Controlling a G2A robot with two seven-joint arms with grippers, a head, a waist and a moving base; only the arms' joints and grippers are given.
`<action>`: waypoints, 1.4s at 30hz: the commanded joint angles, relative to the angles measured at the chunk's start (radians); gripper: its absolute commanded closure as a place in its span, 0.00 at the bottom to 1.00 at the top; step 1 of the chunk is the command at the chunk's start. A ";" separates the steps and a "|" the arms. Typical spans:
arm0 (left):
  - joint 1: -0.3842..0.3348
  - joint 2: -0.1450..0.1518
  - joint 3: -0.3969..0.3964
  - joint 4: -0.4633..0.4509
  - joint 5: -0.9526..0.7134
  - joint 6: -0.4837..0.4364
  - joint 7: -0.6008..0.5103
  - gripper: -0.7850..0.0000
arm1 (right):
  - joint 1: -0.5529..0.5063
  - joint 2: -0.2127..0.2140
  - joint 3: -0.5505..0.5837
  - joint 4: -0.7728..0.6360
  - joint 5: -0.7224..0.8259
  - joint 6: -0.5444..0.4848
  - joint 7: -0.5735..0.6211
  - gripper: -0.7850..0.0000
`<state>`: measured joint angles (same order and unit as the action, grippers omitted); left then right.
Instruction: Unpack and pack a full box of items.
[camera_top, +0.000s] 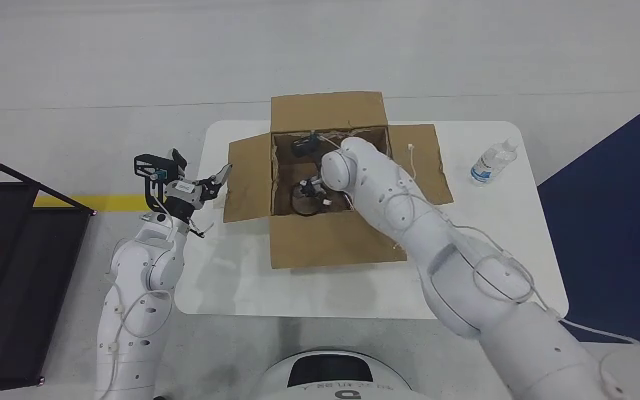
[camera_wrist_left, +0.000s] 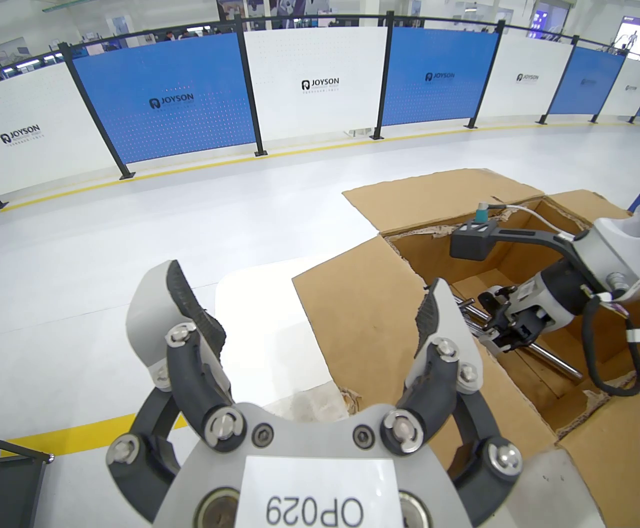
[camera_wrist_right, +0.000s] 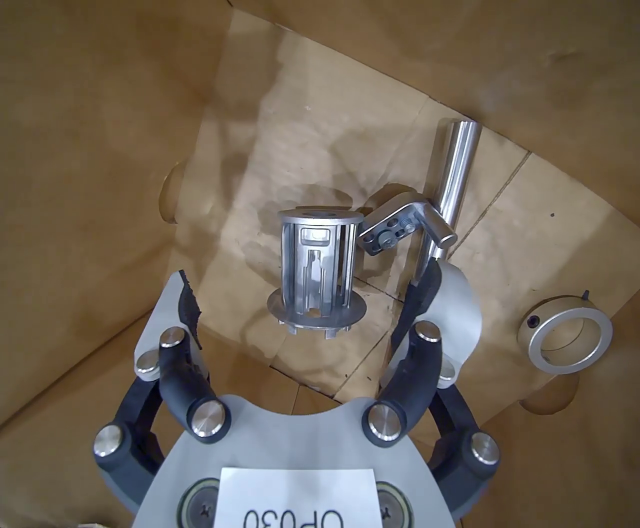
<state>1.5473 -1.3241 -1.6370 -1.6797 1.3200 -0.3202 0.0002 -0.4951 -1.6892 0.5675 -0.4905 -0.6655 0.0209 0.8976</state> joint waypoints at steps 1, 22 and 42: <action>0.000 0.000 0.000 0.000 0.000 0.000 0.000 0.00 | 0.009 -0.016 -0.007 0.035 0.004 0.002 -0.007 0.30; 0.000 0.000 0.000 0.000 0.000 0.000 0.000 0.00 | 0.065 -0.103 -0.004 0.237 0.030 -0.020 -0.090 1.00; 0.000 0.000 0.000 0.000 0.000 0.000 0.000 0.00 | -0.016 0.027 0.093 0.039 -0.022 -0.229 -0.317 1.00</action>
<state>1.5473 -1.3241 -1.6370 -1.6797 1.3200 -0.3202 0.0002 -0.4989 -1.6743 0.6523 -0.4222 -0.6783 -0.1971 0.5882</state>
